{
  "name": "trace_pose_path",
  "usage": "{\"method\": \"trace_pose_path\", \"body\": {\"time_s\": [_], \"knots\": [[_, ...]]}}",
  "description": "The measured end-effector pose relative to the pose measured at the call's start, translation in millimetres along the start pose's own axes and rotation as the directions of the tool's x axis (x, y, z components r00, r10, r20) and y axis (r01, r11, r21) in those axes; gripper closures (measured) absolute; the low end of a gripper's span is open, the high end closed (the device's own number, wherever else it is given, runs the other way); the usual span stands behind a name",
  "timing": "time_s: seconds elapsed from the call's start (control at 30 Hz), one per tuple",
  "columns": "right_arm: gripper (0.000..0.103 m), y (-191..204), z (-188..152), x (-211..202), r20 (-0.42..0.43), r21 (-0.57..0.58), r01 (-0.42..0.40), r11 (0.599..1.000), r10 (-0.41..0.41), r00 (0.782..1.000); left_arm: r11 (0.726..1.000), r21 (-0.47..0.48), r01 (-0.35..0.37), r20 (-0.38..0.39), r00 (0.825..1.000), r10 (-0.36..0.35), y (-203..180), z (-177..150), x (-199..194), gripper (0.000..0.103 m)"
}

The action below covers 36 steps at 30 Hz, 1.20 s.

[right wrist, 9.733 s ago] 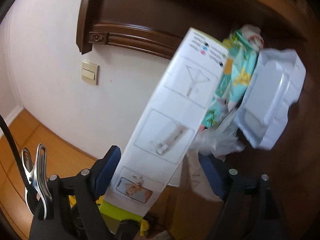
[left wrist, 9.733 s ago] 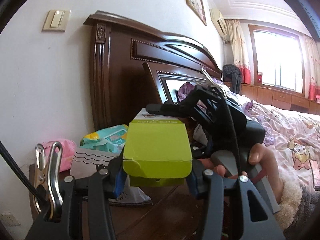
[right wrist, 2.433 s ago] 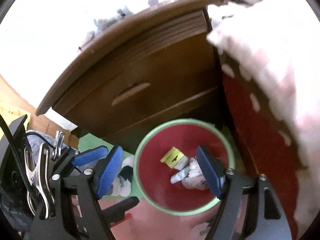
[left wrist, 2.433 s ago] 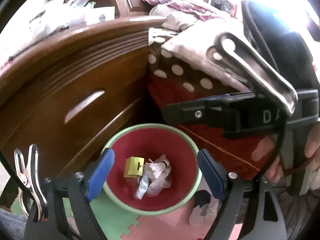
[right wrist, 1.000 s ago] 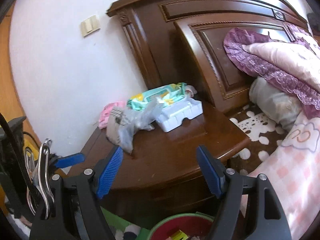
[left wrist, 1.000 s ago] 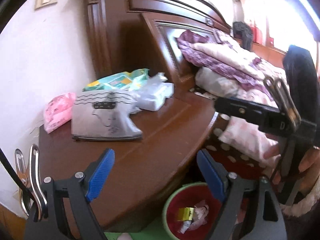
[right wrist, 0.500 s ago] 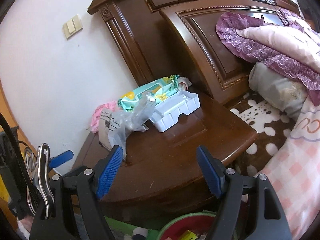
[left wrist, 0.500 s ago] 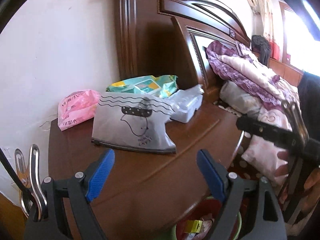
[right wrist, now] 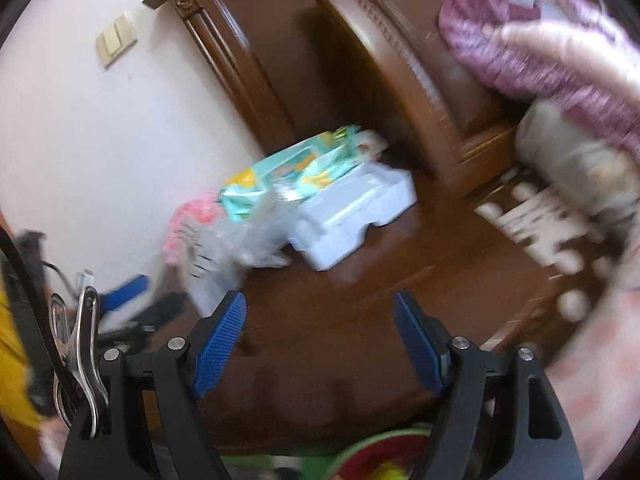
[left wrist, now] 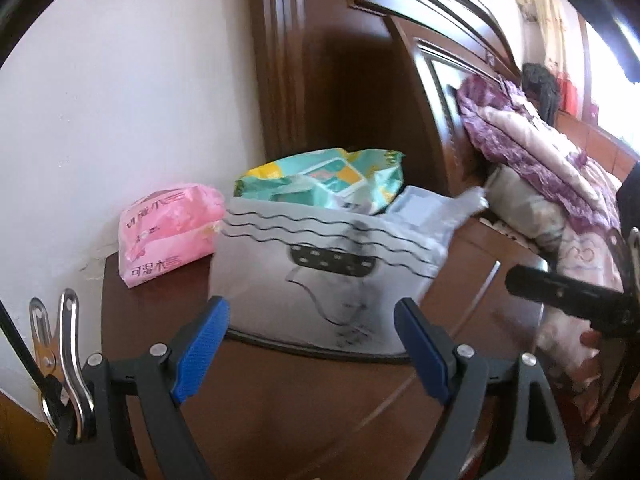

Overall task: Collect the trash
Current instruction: 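Close both grippers on the white bag with black wavy drawings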

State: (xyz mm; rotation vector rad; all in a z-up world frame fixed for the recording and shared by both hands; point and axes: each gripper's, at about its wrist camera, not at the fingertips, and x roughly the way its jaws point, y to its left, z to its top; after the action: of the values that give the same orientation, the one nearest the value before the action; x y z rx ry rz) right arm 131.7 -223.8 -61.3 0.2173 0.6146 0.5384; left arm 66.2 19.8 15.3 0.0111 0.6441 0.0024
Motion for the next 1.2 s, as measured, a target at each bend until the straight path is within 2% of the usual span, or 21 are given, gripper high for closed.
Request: {"method": "trace_pose_path", "body": {"time_s": [0.07,0.13,0.33,0.47,0.57,0.67,0.73,0.8,0.83,0.87,0.9,0.93,0.97,1.0,1.13,1.2], "knots": [[0.026,5,2,10,-0.023,0.026,-0.056,0.998,0.056,0.998,0.999,-0.051,0.016,-0.002,1.0,-0.017,20,3,-1,0.015],[0.026,12,5,22,-0.042,0.022,-0.076,0.997,0.077,0.996,0.996,-0.086,0.033,-0.009,0.999,-0.034,36,6,0,0.015],[0.026,38,6,58,-0.083,-0.058,-0.055,0.997,0.05,0.995,0.98,-0.174,0.093,-0.046,0.994,-0.103,76,15,27,0.015],[0.026,54,3,75,-0.107,-0.099,-0.049,0.994,0.038,0.994,0.981,-0.186,0.063,-0.083,0.993,-0.079,90,17,51,0.015],[0.026,63,0,84,-0.124,-0.125,-0.048,0.991,0.032,0.992,0.978,-0.202,0.057,-0.077,0.994,-0.074,103,16,58,0.015],[0.026,69,-3,90,-0.143,-0.127,-0.068,0.99,0.049,0.989,0.973,-0.211,0.093,-0.087,0.99,-0.113,113,19,67,0.015],[0.026,72,-4,94,-0.15,-0.115,-0.092,0.989,0.074,0.986,0.957,-0.249,0.15,-0.123,0.975,-0.185,121,21,83,0.015],[0.026,76,-5,98,-0.152,-0.105,-0.121,0.987,0.105,0.983,0.921,-0.328,0.21,-0.141,0.953,-0.268,132,19,94,0.025],[0.026,77,-6,100,-0.149,-0.101,-0.131,0.986,0.115,0.982,0.912,-0.345,0.222,-0.149,0.946,-0.287,133,18,96,0.05],[0.031,78,-7,102,-0.149,-0.097,-0.145,0.985,0.13,0.98,0.913,-0.348,0.215,-0.166,0.944,-0.286,134,17,98,0.081],[0.048,79,-7,105,-0.16,-0.086,-0.168,0.982,0.153,0.975,0.919,-0.344,0.194,-0.182,0.946,-0.268,135,16,98,0.091],[0.06,79,-7,107,-0.165,-0.075,-0.19,0.979,0.176,0.97,0.919,-0.341,0.196,-0.174,0.948,-0.267,135,15,96,0.096],[0.086,80,-7,106,-0.157,-0.072,-0.201,0.977,0.188,0.97,0.918,-0.337,0.21,-0.158,0.948,-0.275,135,14,93,0.099],[0.102,81,-6,105,-0.147,-0.075,-0.191,0.979,0.179,0.973,0.915,-0.335,0.226,-0.137,0.949,-0.285,134,13,87,0.101],[0.102,85,-6,102,-0.131,-0.08,-0.227,0.971,0.215,0.968,0.908,-0.335,0.25,-0.057,0.957,-0.285,136,11,59,0.103],[0.102,86,-7,98,-0.126,-0.083,-0.245,0.966,0.234,0.964,0.903,-0.337,0.267,-0.031,0.955,-0.294,136,10,48,0.103]]}}
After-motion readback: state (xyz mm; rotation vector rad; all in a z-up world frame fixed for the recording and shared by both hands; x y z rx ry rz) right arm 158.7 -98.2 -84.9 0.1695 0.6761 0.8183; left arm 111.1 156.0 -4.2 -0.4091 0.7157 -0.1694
